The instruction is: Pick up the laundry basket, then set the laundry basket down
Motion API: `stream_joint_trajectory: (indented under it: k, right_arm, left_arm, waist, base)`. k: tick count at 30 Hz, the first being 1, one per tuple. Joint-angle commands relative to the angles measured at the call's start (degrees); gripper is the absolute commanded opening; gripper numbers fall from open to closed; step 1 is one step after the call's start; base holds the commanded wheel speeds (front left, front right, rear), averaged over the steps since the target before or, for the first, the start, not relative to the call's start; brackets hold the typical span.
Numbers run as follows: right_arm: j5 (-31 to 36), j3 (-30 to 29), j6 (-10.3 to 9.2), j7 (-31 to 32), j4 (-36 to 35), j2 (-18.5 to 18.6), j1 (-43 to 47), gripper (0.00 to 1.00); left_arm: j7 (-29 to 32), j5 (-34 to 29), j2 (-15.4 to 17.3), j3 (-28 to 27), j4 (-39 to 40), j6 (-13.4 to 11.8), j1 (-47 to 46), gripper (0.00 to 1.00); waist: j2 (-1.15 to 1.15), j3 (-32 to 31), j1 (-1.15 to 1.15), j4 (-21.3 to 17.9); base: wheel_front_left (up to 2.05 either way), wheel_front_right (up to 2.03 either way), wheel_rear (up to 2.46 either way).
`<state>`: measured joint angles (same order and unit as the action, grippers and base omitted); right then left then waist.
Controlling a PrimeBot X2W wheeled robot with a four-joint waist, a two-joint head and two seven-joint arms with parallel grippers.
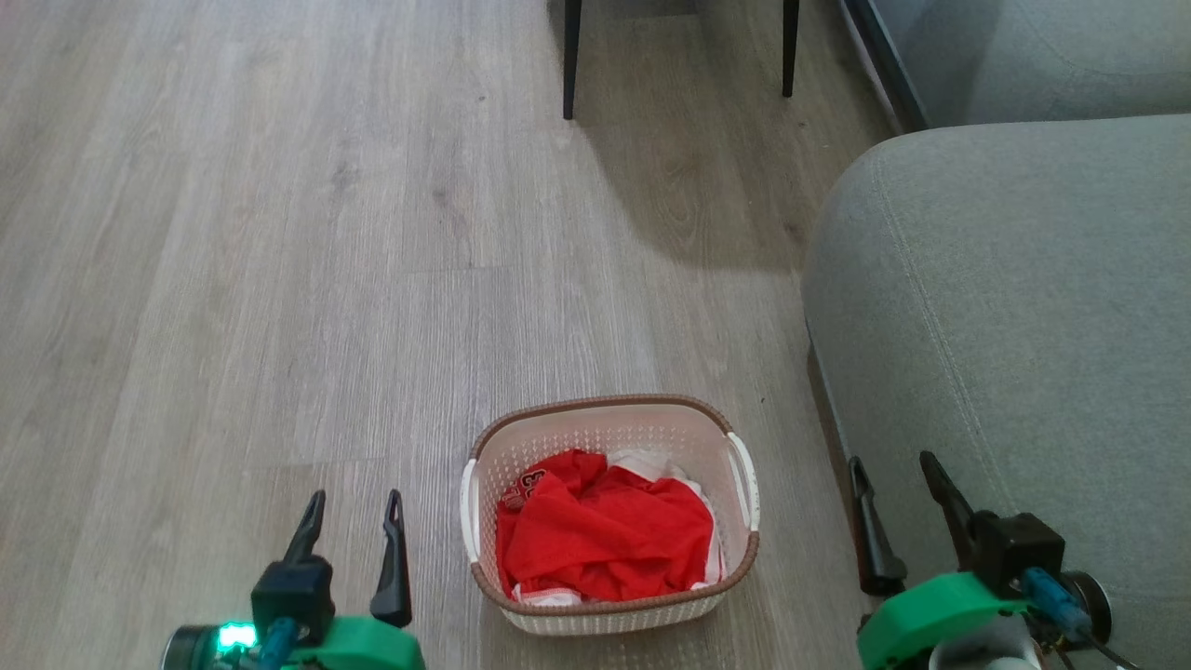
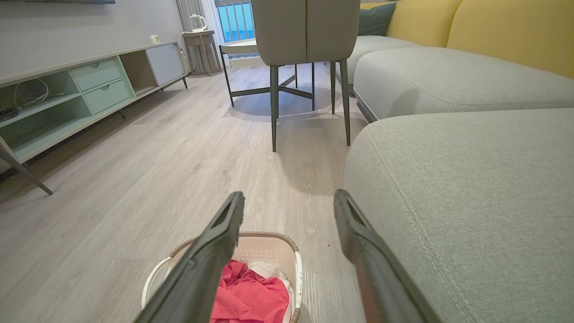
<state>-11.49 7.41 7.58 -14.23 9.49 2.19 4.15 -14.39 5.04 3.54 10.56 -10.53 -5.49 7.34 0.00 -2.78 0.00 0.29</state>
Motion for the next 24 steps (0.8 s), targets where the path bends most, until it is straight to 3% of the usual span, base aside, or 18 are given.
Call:
stream_joint_trajectory:
  k: [1,24]
  right_arm:
    - [0.4,1.2,-0.09,-0.8,-1.7,0.7,-1.6,1.00]
    - [0.3,1.0,-0.09,-0.8,-1.7,0.7,-1.8,1.00]
  left_arm:
    - [-0.6,-0.6,-0.3,-1.9,1.4,0.2,-1.5,1.00]
    - [-0.6,-1.2,-0.6,-2.2,1.4,0.7,-1.9,1.00]
  waist:
    - [0.00,0.0,0.00,0.0]
    - [0.00,1.3,0.00,0.1]
  base:
    - [0.00,0.00,0.00]
    - [0.00,0.00,0.00]
